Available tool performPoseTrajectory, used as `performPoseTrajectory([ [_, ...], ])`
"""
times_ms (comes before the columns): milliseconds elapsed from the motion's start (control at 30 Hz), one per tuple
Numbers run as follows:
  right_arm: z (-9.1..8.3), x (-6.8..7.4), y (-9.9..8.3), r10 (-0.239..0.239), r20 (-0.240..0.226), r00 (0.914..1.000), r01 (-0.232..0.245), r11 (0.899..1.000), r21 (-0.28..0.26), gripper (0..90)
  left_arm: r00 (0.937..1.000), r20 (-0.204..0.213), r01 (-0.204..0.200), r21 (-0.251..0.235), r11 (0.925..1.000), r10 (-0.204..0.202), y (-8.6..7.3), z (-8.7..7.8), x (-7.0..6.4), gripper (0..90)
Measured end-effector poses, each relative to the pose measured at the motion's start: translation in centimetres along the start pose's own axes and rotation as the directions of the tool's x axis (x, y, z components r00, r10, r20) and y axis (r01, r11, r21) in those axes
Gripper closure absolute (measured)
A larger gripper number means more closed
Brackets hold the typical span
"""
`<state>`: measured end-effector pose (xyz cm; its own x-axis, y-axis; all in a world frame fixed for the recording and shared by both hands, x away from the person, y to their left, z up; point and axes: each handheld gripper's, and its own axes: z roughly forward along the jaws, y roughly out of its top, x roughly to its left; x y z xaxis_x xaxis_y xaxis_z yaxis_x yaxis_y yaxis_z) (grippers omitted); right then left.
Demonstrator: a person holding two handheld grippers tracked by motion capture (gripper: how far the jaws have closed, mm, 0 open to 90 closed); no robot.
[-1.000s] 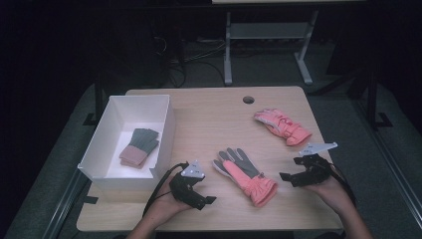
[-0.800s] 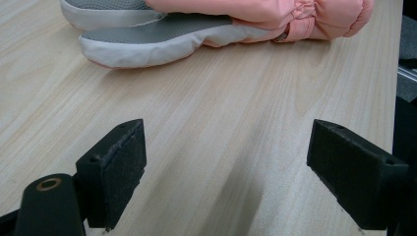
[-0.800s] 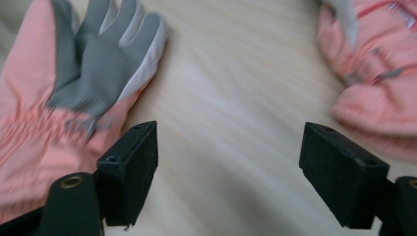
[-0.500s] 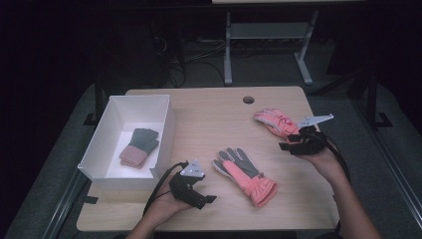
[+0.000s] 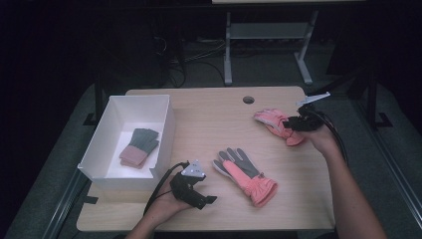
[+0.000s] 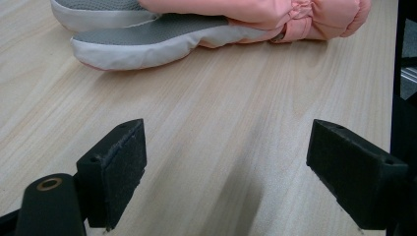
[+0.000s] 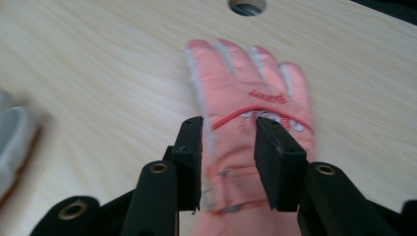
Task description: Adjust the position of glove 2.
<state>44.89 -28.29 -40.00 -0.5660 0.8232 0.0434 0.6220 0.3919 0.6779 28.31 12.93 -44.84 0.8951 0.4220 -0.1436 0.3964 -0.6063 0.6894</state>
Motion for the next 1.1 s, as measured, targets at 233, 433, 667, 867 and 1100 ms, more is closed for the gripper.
performPoseTrajectory([
  [233, 2.4, -1.7, 0.8, 0.006, -0.021, 0.9998, -0.004, 0.996, 0.086, 61.9, 1.0, 0.001, 0.008, -0.004, 1.0, -0.008, 0.1, 0.1, 0.0, 15.0],
  [433, 4.3, -1.9, 0.6, -0.012, -0.011, 0.9999, 0.014, 0.984, 0.176, 59.2, 1.0, 0.009, 0.0, -0.006, 1.0, 0.0, 0.2, 0.1, 0.1, 15.0],
  [667, 5.6, -1.7, 0.3, -0.023, 0.0, 0.9997, 0.022, 0.976, 0.216, 66.9, 1.0, 0.009, -0.003, -0.001, 1.0, 0.003, 0.2, 0.2, 0.0, 15.0],
  [867, 5.4, -1.7, -0.3, -0.005, 0.012, 0.9999, 0.003, 0.985, 0.173, 86.4, 0.9999, 0.016, -0.002, 0.002, 1.0, 0.002, 0.1, 0.3, -0.1, 15.0],
  [1100, 3.7, -1.3, -0.1, 0.004, 0.023, 0.9997, -0.007, 0.995, 0.098, 88.9, 0.9999, 0.013, -0.001, -0.001, 1.0, 0.001, 0.2, 0.2, 0.0, 15.0],
])
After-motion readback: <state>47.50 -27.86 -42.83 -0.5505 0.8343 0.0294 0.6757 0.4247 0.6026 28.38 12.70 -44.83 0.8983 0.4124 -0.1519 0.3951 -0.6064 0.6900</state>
